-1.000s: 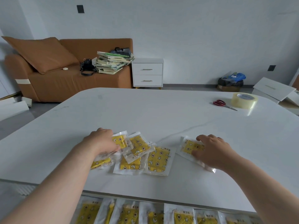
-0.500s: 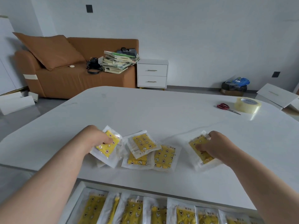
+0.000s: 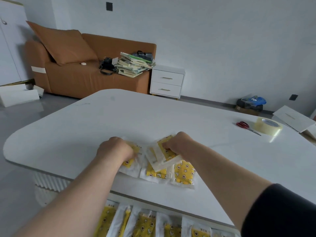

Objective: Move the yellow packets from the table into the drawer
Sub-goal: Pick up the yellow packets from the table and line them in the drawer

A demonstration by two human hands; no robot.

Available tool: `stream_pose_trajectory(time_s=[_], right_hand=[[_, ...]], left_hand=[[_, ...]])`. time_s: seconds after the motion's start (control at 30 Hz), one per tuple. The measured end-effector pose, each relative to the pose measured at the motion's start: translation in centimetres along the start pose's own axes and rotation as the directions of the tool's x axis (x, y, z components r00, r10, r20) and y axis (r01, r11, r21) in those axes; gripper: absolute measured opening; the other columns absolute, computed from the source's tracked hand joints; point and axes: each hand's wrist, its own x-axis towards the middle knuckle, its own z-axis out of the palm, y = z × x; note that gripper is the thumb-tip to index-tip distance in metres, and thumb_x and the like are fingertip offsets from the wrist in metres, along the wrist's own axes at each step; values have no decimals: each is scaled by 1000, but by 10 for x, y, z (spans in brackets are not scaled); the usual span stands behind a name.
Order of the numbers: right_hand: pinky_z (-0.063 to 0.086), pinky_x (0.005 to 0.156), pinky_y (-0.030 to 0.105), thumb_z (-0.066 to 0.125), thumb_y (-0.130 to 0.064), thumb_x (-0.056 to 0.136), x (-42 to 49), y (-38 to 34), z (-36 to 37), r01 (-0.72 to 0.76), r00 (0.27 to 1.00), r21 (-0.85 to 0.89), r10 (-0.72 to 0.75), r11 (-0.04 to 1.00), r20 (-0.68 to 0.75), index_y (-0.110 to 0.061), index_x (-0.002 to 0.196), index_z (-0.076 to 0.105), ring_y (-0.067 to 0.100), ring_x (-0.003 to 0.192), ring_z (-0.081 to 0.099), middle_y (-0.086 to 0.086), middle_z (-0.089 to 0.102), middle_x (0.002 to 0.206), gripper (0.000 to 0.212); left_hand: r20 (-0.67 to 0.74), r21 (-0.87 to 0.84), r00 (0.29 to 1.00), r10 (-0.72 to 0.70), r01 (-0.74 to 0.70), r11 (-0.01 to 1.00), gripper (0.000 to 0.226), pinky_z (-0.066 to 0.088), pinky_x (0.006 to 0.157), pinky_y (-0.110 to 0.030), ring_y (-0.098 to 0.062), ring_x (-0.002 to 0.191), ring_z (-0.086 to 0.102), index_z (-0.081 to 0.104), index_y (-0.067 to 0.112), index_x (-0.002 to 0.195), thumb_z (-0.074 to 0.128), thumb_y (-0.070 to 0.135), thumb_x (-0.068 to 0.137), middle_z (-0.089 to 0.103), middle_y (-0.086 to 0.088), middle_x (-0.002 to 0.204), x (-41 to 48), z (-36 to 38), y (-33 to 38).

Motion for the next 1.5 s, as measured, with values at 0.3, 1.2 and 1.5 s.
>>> stream_pose_trajectory(time_s=[0.3,1.2,1.5], right_hand=[[42,62,25,62,-41,79,-1,-15,21,-49,998,-417,33,908,-46,-15,68,46,15,60,49,-2,47,65,32],[46,71,34,47,-11,79,-43,5,-27,-50,994,386,83,921,-69,-12,80,55,27,80,57,11,56,87,7],[56,88,49,61,-2,83,-137,34,-79,62,992,517,6,854,-129,-18,88,62,34,93,69,15,70,103,17]], left_hand=[[28,-166,997,-65,69,984,78,46,76,-31,-30,105,61,34,5,117,78,48,69,59,-9,117,5,5,4],[64,-933,994,91,27,360,15,50,54,-29,-23,67,63,61,16,95,64,4,87,66,-8,87,-11,-29,-13],[132,-916,982,132,70,395,16,46,59,-28,-28,82,62,61,14,91,58,3,80,66,-12,100,-106,-56,-15]])
